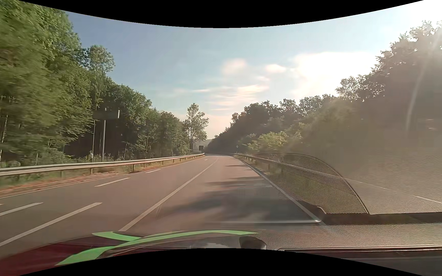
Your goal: Follow the waypoints while adhering to traffic rules and regulations
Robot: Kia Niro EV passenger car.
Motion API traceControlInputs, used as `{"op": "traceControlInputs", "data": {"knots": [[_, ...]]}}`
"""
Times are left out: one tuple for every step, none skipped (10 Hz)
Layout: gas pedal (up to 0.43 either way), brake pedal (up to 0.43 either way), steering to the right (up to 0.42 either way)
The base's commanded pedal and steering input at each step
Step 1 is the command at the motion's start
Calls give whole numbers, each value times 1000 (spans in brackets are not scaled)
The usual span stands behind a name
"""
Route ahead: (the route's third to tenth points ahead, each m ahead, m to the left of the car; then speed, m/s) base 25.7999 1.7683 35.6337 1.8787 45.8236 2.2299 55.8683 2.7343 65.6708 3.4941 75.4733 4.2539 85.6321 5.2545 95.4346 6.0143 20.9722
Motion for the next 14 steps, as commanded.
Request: {"op": "traceControlInputs", "data": {"knots": [[98,0,-12],[87,0,-11],[87,0,-11],[79,0,-11],[59,0,-10],[59,0,-10],[59,0,-9],[67,0,-7],[67,0,-6],[79,0,-6],[79,0,-6],[79,0,-6],[79,0,-7],[79,0,-7]]}}
